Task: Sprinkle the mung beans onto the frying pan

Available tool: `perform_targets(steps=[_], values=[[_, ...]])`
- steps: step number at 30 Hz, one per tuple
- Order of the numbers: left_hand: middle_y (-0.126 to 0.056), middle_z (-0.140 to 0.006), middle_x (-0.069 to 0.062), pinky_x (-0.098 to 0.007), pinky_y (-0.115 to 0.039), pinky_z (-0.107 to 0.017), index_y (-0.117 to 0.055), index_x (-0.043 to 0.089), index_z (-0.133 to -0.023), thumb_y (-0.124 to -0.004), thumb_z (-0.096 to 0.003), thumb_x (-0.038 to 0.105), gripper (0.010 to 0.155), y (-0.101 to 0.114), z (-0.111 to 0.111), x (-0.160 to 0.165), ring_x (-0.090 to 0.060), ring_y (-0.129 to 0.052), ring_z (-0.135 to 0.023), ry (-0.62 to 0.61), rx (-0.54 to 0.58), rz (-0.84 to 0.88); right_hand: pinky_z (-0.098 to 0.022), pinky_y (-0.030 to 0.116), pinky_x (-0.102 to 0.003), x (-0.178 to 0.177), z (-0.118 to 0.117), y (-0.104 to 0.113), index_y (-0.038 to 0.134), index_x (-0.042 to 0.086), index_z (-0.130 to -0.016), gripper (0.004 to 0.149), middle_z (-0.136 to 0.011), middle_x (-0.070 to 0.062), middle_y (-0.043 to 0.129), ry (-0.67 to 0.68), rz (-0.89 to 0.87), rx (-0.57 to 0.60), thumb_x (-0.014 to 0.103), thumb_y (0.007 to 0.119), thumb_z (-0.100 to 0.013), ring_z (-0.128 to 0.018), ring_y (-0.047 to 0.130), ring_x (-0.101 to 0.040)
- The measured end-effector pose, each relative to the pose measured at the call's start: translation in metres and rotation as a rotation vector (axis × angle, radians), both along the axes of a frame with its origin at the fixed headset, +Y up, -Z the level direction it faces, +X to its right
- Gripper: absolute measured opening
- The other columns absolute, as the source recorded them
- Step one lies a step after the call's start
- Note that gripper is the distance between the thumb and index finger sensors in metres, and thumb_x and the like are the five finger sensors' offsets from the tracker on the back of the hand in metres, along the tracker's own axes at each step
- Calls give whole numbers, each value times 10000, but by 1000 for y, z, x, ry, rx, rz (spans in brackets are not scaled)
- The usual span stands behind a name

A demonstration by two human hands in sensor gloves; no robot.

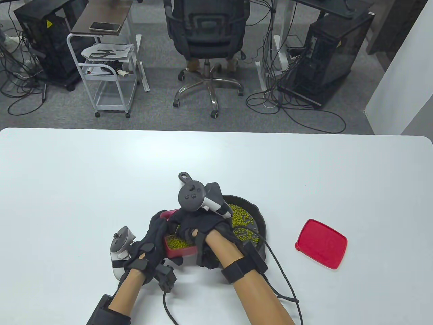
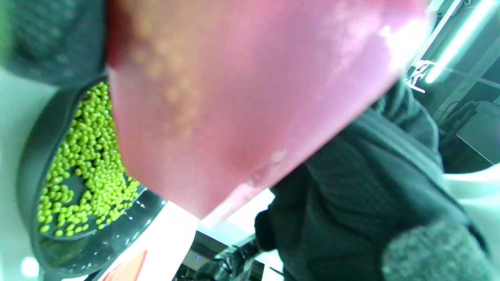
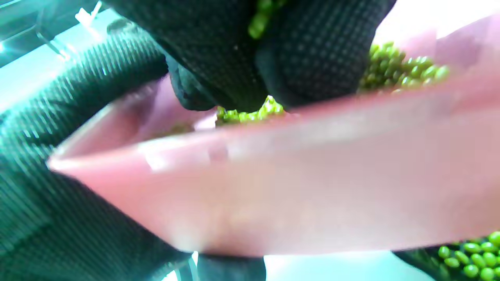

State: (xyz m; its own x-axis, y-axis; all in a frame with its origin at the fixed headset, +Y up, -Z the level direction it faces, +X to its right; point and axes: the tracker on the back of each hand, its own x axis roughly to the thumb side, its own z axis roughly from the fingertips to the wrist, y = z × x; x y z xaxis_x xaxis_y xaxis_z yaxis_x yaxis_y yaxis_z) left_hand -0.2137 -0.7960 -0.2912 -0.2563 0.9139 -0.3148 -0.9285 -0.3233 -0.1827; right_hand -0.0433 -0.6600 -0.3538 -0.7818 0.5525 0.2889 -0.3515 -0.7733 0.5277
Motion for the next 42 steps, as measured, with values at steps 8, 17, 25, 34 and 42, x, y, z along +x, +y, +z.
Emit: perform_targets(steps=[8,17,25,34,42], values=[[-439,-1076,-185,-469,-923,-251,-260,365,-1081,-586,-485,722,768,2,0,-2,-433,-865,-674,10,-12,-5,-307,945,-295,30,-15,21,908,223,-771,343,-887,-121,869,-90,-92,14,104,947,-452,-595,939,-425],[-442,-1074,-189,-471,-923,-247,-263,362,-1081,-588,-485,722,768,5,0,-6,-434,-867,-670,20,-23,-17,-312,943,-296,80,-45,9,901,225,-779,343,-891,-123,863,-265,-29,16,109,939,-458,-599,936,-423],[-446,-1073,-190,-470,-923,-247,-266,363,-1083,-589,-486,720,766,7,-1,-9,-432,-868,-670,19,-23,-15,-362,935,-317,102,-63,-22,888,227,-794,342,-917,-119,839,-343,156,68,107,912,-474,-653,913,-427],[-447,-1072,-191,-471,-922,-246,-267,364,-1083,-589,-485,722,768,7,-1,-9,-433,-868,-669,15,-28,-20,-416,929,-341,130,-65,-50,875,222,-830,360,-942,-128,824,-335,393,89,101,876,-491,-707,897,-438],[-448,-1072,-192,-470,-923,-247,-269,362,-1083,-589,-485,721,767,7,-1,-9,-433,-868,-669,8,-25,-25,-424,924,-342,142,-42,-55,863,219,-851,369,-956,-136,818,-254,431,-26,105,869,-500,-710,896,-442]])
